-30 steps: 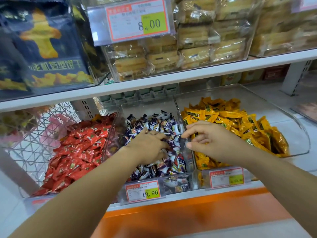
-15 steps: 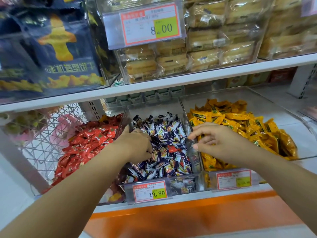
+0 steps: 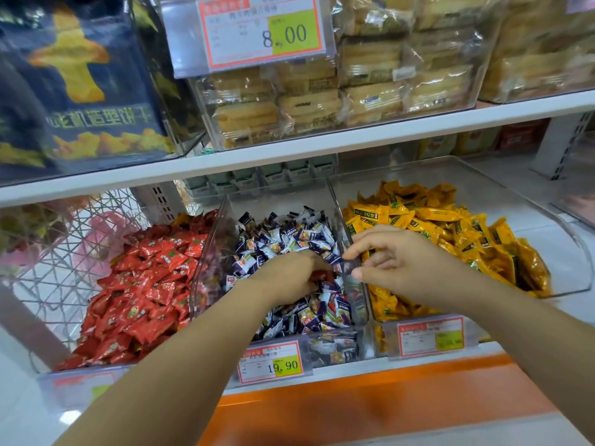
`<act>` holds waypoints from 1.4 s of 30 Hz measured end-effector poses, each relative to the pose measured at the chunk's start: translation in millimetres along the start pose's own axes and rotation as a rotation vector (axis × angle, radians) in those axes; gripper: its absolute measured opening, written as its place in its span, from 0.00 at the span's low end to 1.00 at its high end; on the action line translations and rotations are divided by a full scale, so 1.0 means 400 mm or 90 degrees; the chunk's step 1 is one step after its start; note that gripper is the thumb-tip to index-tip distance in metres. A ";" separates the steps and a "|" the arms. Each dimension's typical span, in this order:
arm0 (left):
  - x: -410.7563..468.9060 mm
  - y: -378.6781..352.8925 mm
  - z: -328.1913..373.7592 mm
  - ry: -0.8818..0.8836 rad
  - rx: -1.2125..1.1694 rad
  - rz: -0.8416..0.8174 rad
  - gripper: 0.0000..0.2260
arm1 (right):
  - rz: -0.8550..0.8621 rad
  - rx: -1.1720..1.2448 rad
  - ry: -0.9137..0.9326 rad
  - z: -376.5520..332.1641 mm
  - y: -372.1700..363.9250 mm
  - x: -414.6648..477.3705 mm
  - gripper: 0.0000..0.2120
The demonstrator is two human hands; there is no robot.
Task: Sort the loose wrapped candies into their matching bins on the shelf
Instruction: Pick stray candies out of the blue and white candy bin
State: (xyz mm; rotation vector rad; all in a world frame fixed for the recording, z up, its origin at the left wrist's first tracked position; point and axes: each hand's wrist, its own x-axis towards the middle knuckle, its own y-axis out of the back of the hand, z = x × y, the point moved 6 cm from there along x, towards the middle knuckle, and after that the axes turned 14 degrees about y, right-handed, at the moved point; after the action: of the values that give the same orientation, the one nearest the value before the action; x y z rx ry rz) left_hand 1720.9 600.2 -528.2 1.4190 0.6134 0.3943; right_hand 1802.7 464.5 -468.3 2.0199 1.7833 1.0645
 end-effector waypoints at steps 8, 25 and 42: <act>0.025 0.003 0.022 0.035 -0.041 0.028 0.15 | 0.003 -0.002 -0.006 0.006 0.000 0.001 0.10; -0.054 0.065 0.024 0.034 -0.084 0.165 0.11 | 0.001 -0.034 -0.033 -0.003 0.003 -0.001 0.09; -0.315 0.192 -0.132 0.121 -0.325 0.391 0.07 | 0.104 -0.278 -0.137 -0.045 -0.063 0.024 0.11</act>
State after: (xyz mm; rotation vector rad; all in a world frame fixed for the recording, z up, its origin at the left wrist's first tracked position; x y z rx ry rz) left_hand 1597.6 576.4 -434.3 1.0533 0.1831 1.1000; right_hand 1771.6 474.2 -467.6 1.9386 1.1741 1.1151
